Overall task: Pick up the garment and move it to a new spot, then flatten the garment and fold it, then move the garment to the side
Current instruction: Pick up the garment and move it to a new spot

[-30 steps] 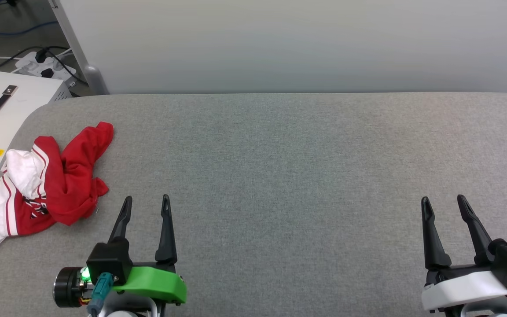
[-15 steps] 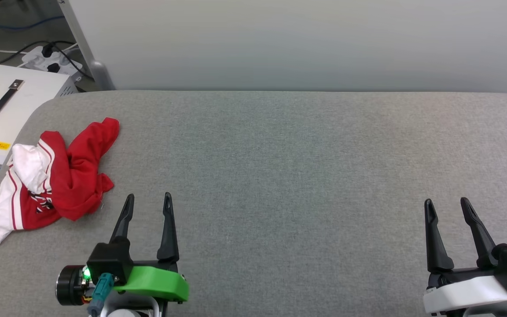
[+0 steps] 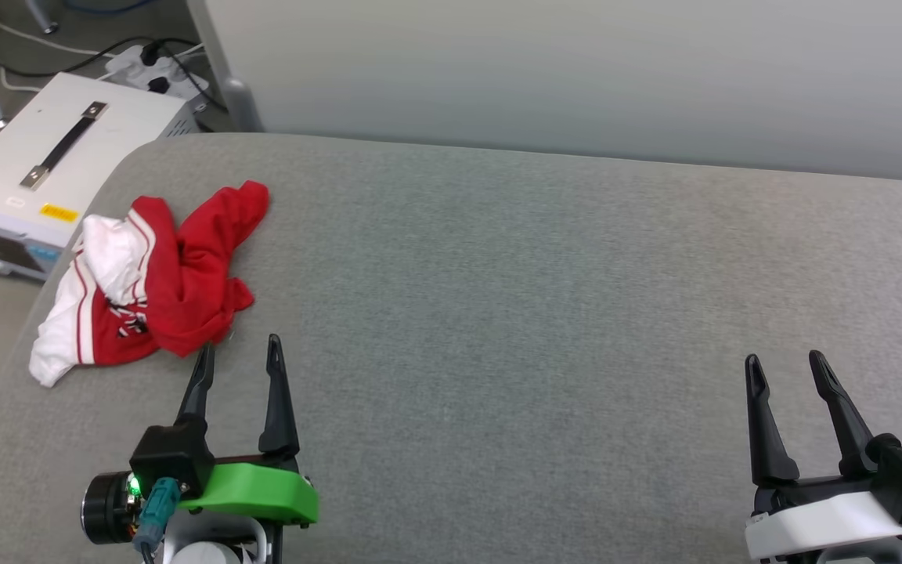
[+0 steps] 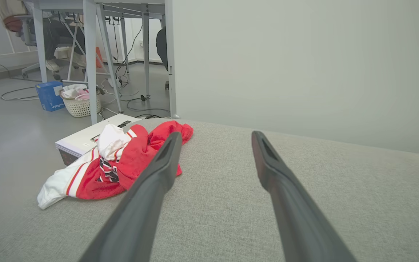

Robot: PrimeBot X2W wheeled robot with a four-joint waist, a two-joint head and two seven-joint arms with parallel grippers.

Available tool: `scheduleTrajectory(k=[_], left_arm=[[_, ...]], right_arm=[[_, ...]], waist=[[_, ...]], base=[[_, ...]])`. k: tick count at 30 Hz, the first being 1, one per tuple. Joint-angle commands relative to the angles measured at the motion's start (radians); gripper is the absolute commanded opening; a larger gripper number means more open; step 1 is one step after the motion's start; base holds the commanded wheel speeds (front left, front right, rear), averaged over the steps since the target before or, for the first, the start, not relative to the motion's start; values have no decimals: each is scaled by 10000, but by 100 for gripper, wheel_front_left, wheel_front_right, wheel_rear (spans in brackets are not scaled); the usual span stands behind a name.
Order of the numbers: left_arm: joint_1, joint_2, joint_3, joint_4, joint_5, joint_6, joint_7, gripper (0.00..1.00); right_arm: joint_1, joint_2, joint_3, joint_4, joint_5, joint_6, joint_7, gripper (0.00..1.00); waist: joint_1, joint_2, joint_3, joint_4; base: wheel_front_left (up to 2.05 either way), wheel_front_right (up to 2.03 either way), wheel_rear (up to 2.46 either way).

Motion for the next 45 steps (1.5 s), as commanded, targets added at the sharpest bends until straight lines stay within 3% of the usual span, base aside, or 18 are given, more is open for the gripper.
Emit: scheduleTrajectory(k=[1,20,32,39,45], left_arm=[[-180,-38,64,27,-48,26,-59,100],[-306,-38,556,162,-658,112,-59,100],[-349,-38,810,342,-927,81,-59,100],[-1494,-4,1563,723,-793,-791,-59,100],[-3449,708,2380,1455,-643,-1434,-59,100]], right_arm=[[-19,-6,8,-70,-2,-7,-49,100],[-299,-6,244,-211,-403,-7,-49,100],[-392,-6,360,-194,-483,-7,-49,100],[-610,-6,426,-260,-685,-7,-49,100],[-1098,-6,529,-387,-1016,-7,-49,100]], waist=[[-1,0,159,398],[-1,0,560,2621],[-1,0,664,3026],[-1,0,1068,2722],[-1,0,1821,2165]], base=[[0,0,0],[0,0,0],[0,0,0],[0,0,0],[0,0,0]])
